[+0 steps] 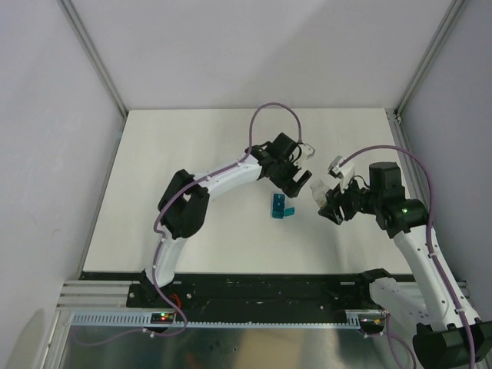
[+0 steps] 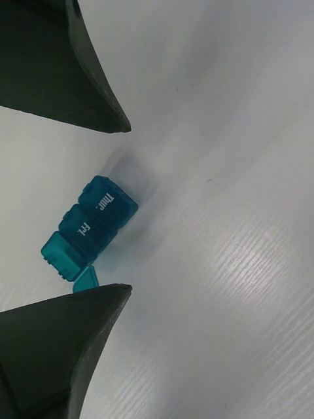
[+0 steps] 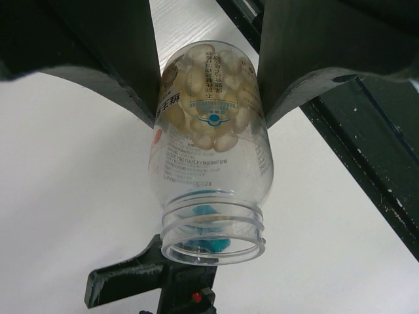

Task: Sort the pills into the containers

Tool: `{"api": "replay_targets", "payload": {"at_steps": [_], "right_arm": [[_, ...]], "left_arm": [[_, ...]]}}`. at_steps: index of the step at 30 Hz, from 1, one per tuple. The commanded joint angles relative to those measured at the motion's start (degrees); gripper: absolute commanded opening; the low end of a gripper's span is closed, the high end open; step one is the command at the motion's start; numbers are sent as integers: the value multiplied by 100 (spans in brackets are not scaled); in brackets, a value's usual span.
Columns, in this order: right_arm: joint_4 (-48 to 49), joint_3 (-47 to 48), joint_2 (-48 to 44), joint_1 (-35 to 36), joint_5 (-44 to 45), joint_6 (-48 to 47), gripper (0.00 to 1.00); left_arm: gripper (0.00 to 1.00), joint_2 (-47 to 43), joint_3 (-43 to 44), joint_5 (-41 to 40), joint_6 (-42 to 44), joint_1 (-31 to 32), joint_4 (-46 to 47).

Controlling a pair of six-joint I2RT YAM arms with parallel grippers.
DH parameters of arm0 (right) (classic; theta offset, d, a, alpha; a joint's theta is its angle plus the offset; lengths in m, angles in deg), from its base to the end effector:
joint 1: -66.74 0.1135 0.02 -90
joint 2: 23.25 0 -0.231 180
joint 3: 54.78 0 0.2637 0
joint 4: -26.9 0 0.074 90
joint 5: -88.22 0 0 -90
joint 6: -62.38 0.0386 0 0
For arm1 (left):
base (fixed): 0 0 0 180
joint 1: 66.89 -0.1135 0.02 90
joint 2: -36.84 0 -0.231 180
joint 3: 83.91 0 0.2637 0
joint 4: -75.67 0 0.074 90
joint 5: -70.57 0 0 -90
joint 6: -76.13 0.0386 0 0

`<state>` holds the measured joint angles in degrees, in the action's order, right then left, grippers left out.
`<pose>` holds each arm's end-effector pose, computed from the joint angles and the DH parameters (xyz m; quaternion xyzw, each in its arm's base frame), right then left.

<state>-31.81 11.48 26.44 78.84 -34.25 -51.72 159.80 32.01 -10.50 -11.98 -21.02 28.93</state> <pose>0.1935 0.0627 0.2934 -0.3804 0.7989 0.2134 0.4140 0.3255 -0.3441 0.1845 0.4057 0.8567 -0.1847 0.2596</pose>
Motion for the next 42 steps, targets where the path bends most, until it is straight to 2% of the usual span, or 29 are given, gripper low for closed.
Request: {"api": "replay_targets", "payload": {"at_steps": [1, 9, 27, 42], "right_arm": [[130, -90, -173, -61, -231, -75, 0], [176, -182, -194, -98, -352, -55, 0], [157, -266, -278, -129, -407, -18, 0], [179, -314, -276, -143, -469, -24, 0]], "left_arm": [[100, 181, 270, -724, -68, 48, 58], [100, 350, 201, -1201, 100, 53, -24], [100, 303, -211, -1101, 497, 108, -111], [100, -294, -999, -1291, 780, 132, -115]]}}
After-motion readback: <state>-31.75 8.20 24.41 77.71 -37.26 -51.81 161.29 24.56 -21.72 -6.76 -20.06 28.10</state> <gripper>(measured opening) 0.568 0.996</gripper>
